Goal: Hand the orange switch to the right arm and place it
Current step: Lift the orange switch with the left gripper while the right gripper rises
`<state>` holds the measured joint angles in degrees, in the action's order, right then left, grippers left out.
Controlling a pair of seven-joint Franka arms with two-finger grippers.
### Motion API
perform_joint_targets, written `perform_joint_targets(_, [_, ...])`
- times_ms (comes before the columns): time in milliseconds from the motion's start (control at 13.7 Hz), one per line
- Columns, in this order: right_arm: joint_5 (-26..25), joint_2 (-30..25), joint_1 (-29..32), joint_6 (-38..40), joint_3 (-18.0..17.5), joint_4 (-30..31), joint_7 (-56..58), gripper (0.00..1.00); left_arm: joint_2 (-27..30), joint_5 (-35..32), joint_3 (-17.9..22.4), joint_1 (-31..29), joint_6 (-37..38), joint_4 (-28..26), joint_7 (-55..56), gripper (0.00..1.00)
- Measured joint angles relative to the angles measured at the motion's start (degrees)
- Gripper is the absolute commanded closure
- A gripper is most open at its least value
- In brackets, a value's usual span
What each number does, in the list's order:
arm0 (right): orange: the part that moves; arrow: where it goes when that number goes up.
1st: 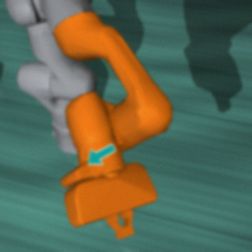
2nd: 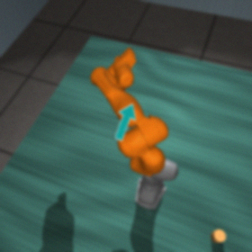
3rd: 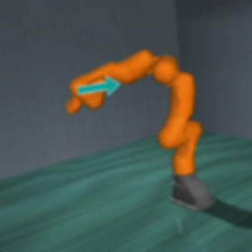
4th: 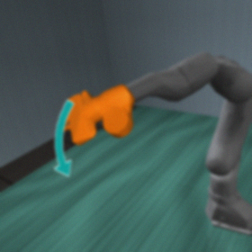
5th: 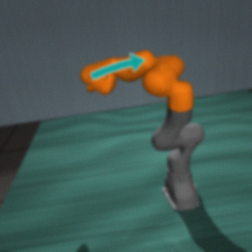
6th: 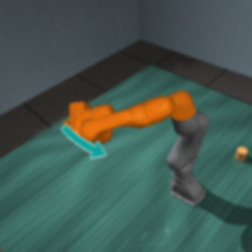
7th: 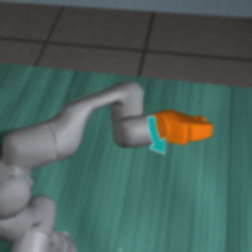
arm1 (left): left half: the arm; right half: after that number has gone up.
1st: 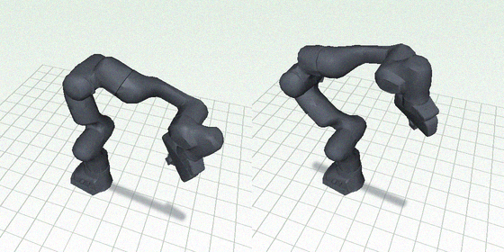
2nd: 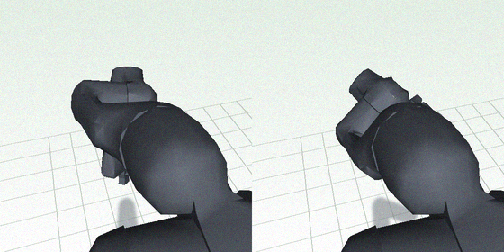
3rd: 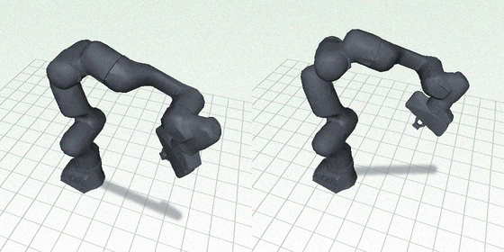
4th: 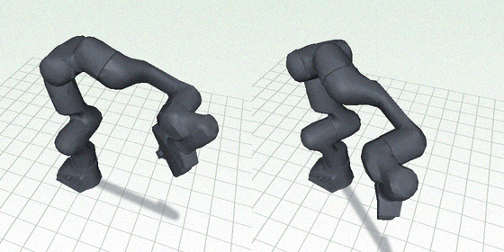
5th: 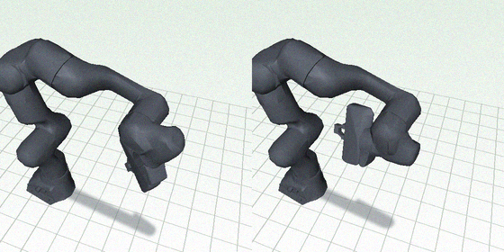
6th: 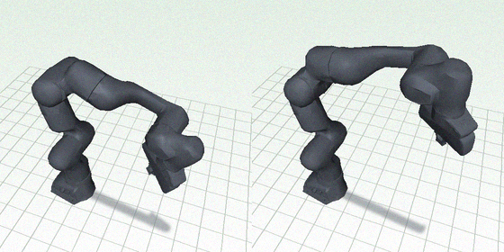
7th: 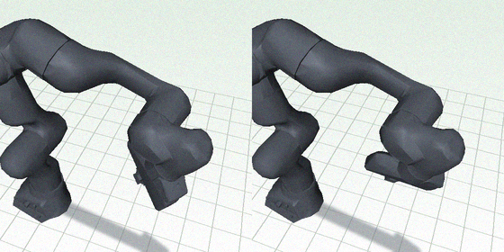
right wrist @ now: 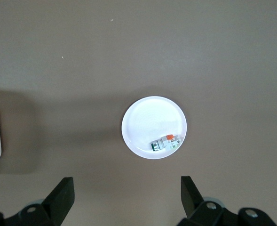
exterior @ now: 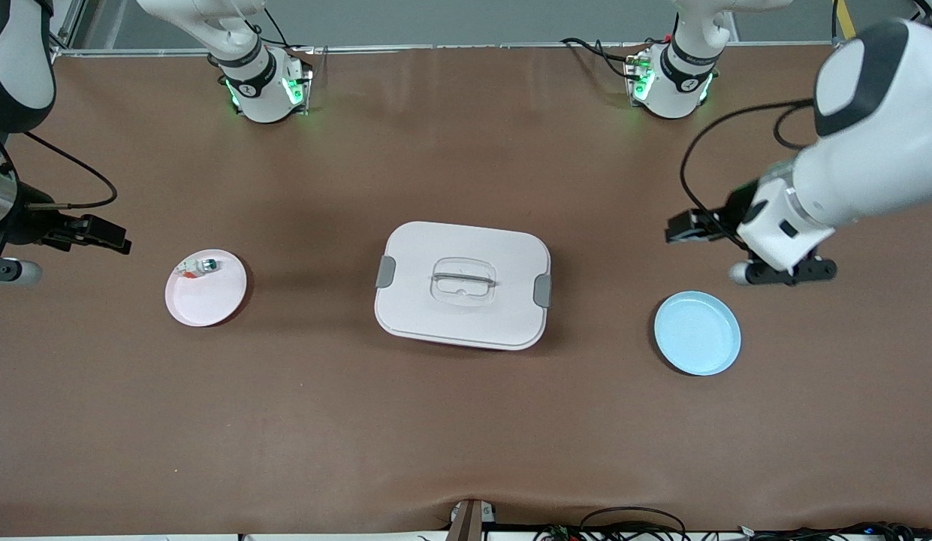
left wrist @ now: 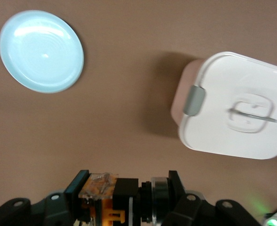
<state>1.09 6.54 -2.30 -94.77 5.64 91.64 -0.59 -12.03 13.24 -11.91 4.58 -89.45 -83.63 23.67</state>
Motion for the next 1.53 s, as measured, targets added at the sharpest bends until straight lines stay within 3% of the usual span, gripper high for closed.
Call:
perform_joint_targets(219, [0.0,0.0,-0.1,0.0,0.0,-0.5,0.0,0.0,0.3,4.1,-6.6,0.3,-0.2,0.1,15.5,0.84])
perform_joint_targets(437, [-0.3,0.0,0.0,0.0,0.1,-0.5,0.0,0.0,0.1,9.4,-9.3,2.2,-3.1,0.2,29.9,0.85])
perform_joint_targets(656, [-0.5,0.1,0.1,0.9,0.2,-0.5,0.0,0.0,-0.8,13.0,-9.8,7.1,-13.7,0.2,48.1,0.87])
perform_joint_targets(947, [0.5,0.2,-2.0,0.6,-0.4,-0.5,-0.1,0.0,-4.0,13.8,-10.0,15.7,-34.1,0.3,71.7,0.87])
perform_joint_targets(1166, [11.4,0.6,-4.2,0.4,-0.7,-0.4,-0.9,0.0,-6.0,13.8,-10.0,20.6,-44.9,0.3,81.5,0.87])
perform_joint_targets(1530, [30.3,1.0,-5.1,0.3,-0.8,-0.3,-0.9,0.0,-10.6,13.8,-9.8,24.5,-51.0,0.3,88.3,0.87])
